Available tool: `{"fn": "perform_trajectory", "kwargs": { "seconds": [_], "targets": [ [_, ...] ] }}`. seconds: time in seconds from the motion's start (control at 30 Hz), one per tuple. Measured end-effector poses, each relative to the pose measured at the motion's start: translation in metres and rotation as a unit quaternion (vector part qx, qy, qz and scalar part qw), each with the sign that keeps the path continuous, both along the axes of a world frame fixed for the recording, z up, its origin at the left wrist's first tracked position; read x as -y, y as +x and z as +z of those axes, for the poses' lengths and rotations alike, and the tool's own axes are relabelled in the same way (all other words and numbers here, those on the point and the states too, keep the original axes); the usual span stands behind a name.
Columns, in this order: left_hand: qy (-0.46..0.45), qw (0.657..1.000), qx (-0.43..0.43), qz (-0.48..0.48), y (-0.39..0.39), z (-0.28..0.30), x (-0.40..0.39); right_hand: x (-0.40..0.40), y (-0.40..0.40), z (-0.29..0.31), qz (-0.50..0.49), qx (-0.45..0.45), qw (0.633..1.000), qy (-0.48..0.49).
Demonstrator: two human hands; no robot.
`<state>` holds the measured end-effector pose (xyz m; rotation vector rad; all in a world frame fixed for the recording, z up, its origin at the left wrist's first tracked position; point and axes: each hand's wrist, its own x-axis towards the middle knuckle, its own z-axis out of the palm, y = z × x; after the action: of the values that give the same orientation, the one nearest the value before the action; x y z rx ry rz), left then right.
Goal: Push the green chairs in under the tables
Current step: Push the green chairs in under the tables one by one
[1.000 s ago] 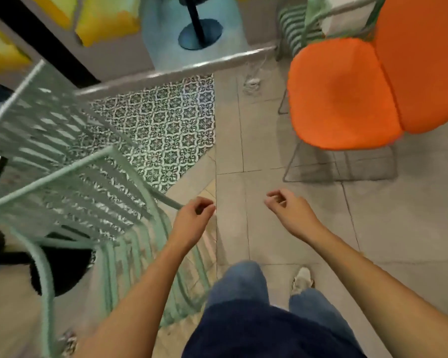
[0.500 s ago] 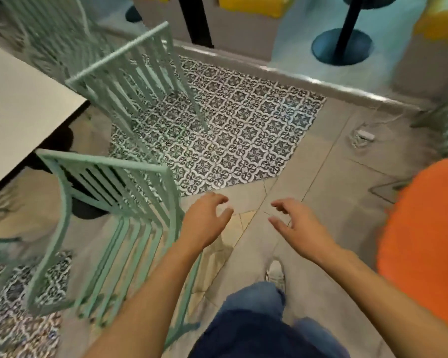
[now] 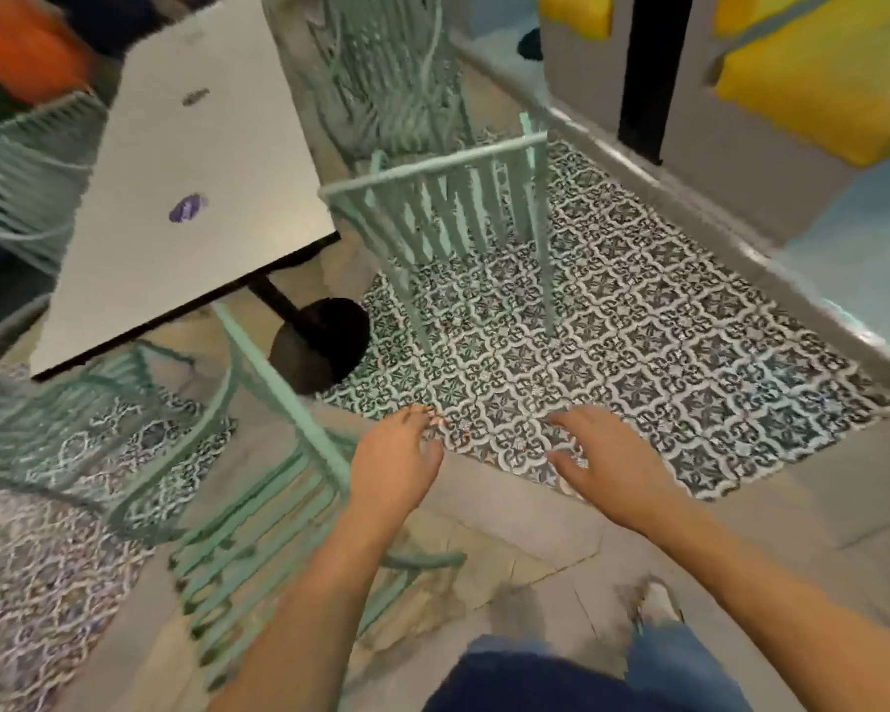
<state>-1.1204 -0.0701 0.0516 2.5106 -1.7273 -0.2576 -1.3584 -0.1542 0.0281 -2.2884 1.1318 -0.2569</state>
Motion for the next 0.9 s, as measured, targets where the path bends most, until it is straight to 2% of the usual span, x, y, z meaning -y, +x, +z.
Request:
{"fn": "perform_trajectory", "kwargs": {
  "seconds": [0.1, 0.27, 0.5, 0.67, 0.8, 0.9],
  "targets": [
    [-0.002, 0.997, 0.036, 0.063, 0.007, 0.008, 0.022, 0.061, 0.022, 0.015, 0.109, 0.006, 0.994, -0.022],
    [0.004, 0.98, 0.093, 0.177, 0.032, 0.02, 0.051, 0.145, 0.096, 0.033, 0.258, 0.034, 0.963, -0.068],
    [-0.005, 0.942, 0.074, 0.329, 0.098, -0.005, 0.069, 0.206, 0.243, 0.014, 0.426, 0.026, 0.9, -0.092],
    [-0.021, 0.892, 0.063, 0.448, 0.144, -0.017, 0.067, 0.222, 0.351, 0.017, 0.547, 0.024, 0.833, -0.082],
    [0.009, 0.847, 0.047, 0.53, 0.169, -0.013, 0.069, 0.217, 0.431, 0.024, 0.631, 0.024, 0.771, -0.084],
    [0.021, 0.799, 0.014, 0.601, 0.187, -0.021, 0.074, 0.209, 0.49, 0.019, 0.693, 0.019, 0.715, -0.09]
  ]
}}
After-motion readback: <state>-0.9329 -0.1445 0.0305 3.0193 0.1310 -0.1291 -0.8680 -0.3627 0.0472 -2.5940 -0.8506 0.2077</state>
